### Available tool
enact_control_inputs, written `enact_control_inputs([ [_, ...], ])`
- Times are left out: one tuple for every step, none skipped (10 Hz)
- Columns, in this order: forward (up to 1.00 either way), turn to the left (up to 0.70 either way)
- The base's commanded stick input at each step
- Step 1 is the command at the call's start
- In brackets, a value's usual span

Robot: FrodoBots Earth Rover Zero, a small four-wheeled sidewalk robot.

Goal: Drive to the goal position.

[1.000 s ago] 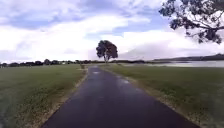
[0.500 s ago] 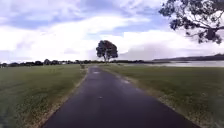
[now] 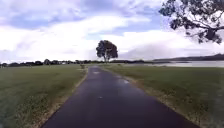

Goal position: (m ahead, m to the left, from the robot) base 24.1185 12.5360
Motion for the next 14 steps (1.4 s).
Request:
enact_control_inputs([
  [0.7, 0.0],
  [0.7, 0.0],
  [0.7, 0.0],
  [0.7, 0.0],
  [0.7, 0.0],
  [0.7, 0.0],
  [0.7, 0.0],
  [0.7, 0.0],
  [0.7, 0.0],
  [0.7, 0.0],
  [0.7, 0.0],
  [0.7, 0.0],
  [0.7, 0.0],
  [0.7, 0.0],
])
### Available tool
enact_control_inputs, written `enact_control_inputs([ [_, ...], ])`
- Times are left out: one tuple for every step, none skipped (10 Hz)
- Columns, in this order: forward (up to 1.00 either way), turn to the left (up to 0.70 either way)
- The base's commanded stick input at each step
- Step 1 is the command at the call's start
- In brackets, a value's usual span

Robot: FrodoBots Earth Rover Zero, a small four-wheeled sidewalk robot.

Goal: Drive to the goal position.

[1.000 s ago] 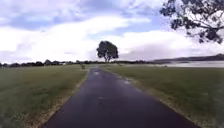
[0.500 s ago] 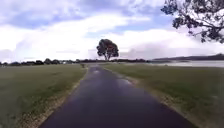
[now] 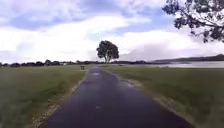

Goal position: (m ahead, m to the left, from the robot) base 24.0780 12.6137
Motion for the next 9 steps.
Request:
enact_control_inputs([
  [0.7, 0.0],
  [0.7, 0.0],
  [0.7, 0.0],
  [0.7, 0.0],
  [0.7, 0.0],
  [0.7, 0.0],
  [0.7, 0.0],
  [0.7, 0.0],
  [0.7, 0.0],
])
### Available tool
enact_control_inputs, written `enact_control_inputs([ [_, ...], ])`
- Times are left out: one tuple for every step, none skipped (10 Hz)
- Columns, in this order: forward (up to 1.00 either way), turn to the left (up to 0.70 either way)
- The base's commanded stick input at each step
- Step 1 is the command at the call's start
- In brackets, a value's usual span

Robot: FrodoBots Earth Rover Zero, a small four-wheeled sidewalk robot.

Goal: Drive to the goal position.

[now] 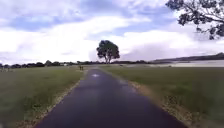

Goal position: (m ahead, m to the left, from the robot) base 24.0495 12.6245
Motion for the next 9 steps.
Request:
enact_control_inputs([
  [0.7, 0.0],
  [0.7, 0.0],
  [0.7, 0.0],
  [0.7, 0.0],
  [0.7, 0.0],
  [0.7, 0.0],
  [0.7, 0.0],
  [0.7, 0.0],
  [0.7, 0.0],
])
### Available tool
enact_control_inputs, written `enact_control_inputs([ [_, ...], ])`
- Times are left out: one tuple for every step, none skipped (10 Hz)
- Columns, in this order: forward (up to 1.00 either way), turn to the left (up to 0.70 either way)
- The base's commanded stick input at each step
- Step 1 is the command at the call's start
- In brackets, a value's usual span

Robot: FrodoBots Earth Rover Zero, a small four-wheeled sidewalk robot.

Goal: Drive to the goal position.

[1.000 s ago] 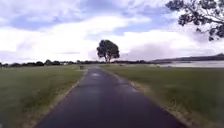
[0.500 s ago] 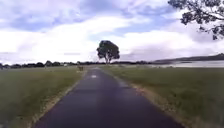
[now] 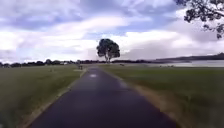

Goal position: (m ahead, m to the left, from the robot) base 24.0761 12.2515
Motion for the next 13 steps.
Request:
enact_control_inputs([
  [0.7, 0.14],
  [0.7, 0.13],
  [0.7, 0.13],
  [0.7, 0.12],
  [0.7, 0.12],
  [0.7, 0.0],
  [0.7, 0.0],
  [0.7, 0.0],
  [0.7, 0.0],
  [0.7, 0.0],
  [0.7, 0.0],
  [0.7, 0.0],
  [0.7, 0.0],
])
